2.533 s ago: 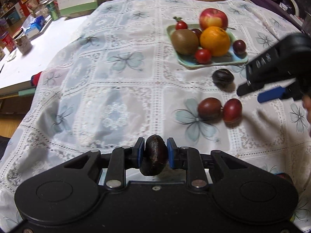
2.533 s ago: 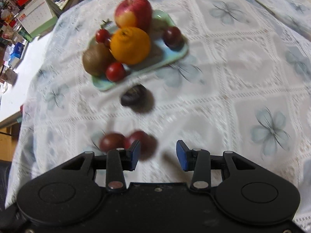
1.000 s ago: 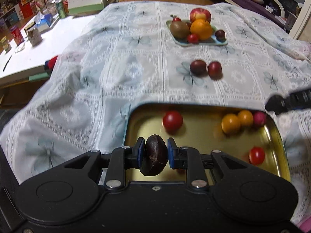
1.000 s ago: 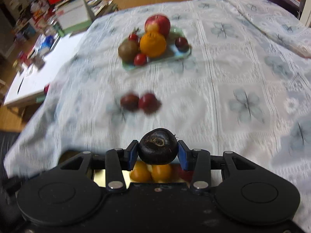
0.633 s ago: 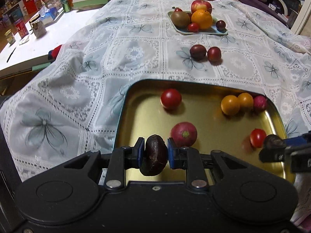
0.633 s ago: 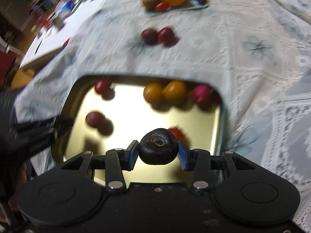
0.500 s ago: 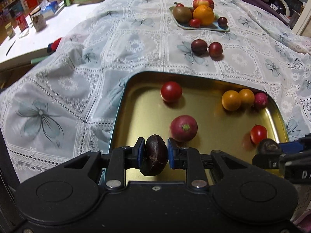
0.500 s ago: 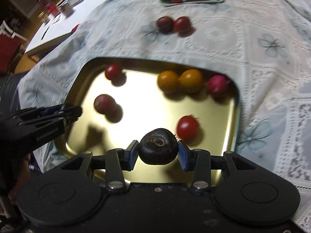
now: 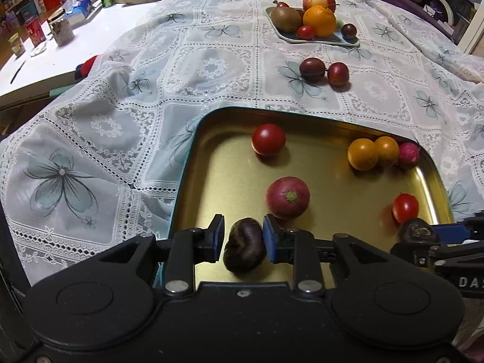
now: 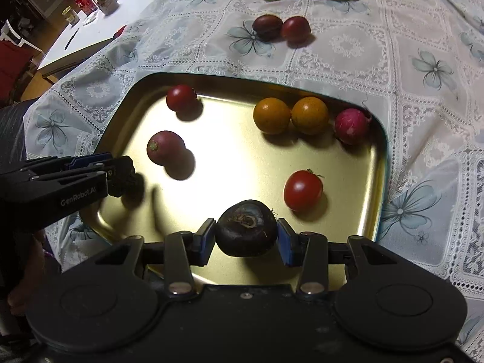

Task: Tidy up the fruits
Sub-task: 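Carry both dark plums over the gold tray and open both grippers to drop them, then move both grippers back toward the last two plums on the cloth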

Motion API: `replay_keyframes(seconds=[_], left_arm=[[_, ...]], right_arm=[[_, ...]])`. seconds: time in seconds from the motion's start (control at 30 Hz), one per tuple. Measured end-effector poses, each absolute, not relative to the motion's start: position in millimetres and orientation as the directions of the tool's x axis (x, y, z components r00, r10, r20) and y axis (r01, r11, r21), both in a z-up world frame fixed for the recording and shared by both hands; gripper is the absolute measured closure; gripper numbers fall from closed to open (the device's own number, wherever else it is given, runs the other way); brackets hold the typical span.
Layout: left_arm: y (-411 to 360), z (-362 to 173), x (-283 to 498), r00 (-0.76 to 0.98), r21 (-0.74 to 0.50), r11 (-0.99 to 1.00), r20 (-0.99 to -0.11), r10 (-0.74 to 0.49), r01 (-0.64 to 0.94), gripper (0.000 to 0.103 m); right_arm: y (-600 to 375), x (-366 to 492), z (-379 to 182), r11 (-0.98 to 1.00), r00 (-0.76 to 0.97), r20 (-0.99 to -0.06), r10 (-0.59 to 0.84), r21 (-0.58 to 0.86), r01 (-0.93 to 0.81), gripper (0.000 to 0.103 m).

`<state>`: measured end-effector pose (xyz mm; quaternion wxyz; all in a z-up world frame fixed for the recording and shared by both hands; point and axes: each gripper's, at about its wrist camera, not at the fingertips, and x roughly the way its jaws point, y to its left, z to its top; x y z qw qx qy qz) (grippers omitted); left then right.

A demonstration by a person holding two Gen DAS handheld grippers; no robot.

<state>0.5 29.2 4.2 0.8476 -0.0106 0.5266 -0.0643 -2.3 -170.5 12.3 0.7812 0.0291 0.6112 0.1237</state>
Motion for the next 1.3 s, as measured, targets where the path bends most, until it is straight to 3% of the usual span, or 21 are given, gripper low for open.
replay_keyframes(seconds=[1.3], left_arm=[[26,10,-6,0.431,-0.053,0.994,-0.898,-0.088,0.093,0.064]], right_arm=[[-171,-10,18,0.972,0.169,-0.965,0.201,0.174,-0.161,0.057]])
